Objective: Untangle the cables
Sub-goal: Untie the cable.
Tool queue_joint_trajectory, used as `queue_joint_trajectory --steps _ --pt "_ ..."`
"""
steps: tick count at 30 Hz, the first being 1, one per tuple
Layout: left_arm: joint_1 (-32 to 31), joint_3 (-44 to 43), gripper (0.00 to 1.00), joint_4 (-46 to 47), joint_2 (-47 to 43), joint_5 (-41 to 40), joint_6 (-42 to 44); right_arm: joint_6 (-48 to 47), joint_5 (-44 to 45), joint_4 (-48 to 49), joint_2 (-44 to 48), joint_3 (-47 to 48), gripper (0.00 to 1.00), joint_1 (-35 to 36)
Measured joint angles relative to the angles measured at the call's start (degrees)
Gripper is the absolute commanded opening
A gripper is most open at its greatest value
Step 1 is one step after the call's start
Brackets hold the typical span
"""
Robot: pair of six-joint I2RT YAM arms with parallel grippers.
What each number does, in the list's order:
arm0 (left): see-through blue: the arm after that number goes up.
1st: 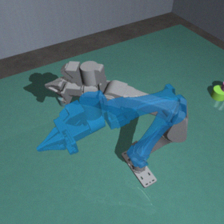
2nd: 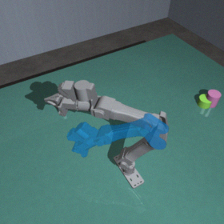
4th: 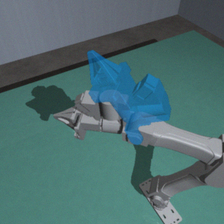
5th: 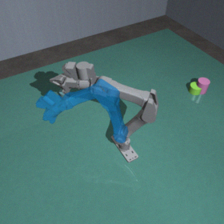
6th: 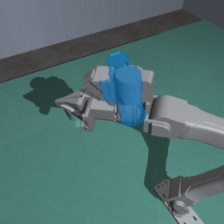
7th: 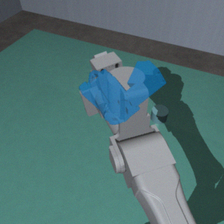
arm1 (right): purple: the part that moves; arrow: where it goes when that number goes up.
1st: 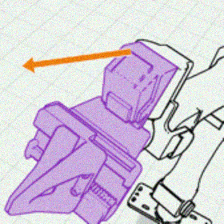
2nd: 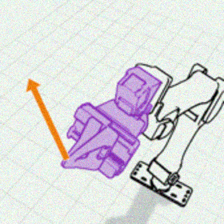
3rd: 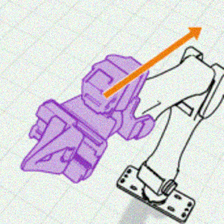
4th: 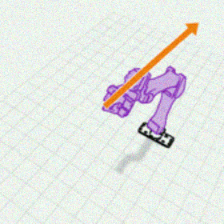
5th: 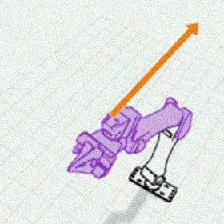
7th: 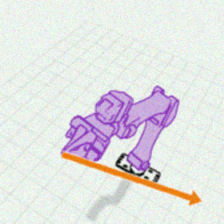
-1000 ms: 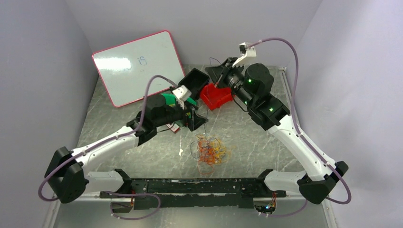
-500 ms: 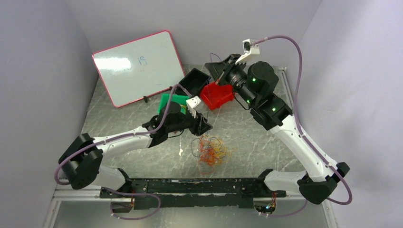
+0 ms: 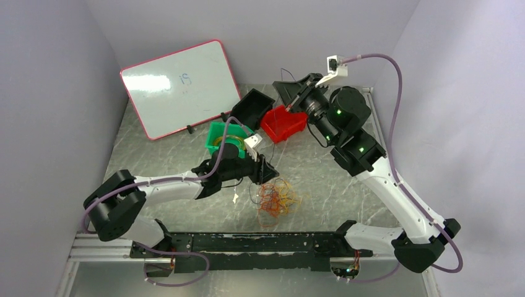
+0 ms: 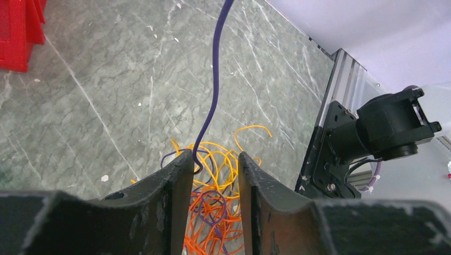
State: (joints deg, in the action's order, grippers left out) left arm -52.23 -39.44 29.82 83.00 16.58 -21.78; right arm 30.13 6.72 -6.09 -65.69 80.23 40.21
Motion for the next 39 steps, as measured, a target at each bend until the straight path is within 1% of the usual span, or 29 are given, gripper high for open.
queue_joint_trajectory --steps 2,3,6,7,13,18,23,26,29,34,39 --pt "0.0 0.2 0.36 1.4 0.5 -0.2 -1.0 0.7 0.4 0.8 0.7 -1.6 0.0 0.0" --pt "0.0 0.3 0.32 2.3 0.9 -0.3 -1.6 1.0 0.6 1.2 0.9 -2.3 0.0 0.0" --pt "0.0 0.3 0.11 4.7 2.2 -0.5 -3.2 1.9 0.8 1.7 1.2 -3.5 0.0 0.0" --pt "0.0 0.3 0.08 5.4 2.7 -0.5 -3.5 2.1 0.9 1.7 1.2 -3.6 0.0 0.0" --pt "0.0 0.3 0.07 7.9 5.3 -0.7 -5.2 2.8 1.3 2.2 1.2 -4.0 0.0 0.0" --pt "0.0 0.1 0.07 5.9 3.7 -2.4 -4.4 1.9 4.2 3.1 2.4 -7.2 0.0 0.0" --pt "0.0 -1.4 0.07 -0.7 -2.0 -6.5 -0.5 1.6 10.1 4.1 6.5 -17.2 0.0 -0.3" --pt "0.0 -4.7 0.07 -6.1 -5.0 -8.0 2.1 1.6 12.1 3.9 7.7 -21.4 0.0 -0.4" --pt "0.0 -9.2 0.07 -10.3 -7.6 -9.2 4.4 1.6 12.6 3.6 8.1 -23.5 0.0 -0.4" --pt "0.0 -16.2 0.07 -16.2 -10.8 -11.9 7.6 0.6 11.3 4.0 9.6 -26.4 0.0 -0.4" --pt "0.0 -20.9 0.07 -21.1 -11.5 -15.4 10.3 -3.7 4.7 6.8 12.9 -30.5 0.0 -0.5"
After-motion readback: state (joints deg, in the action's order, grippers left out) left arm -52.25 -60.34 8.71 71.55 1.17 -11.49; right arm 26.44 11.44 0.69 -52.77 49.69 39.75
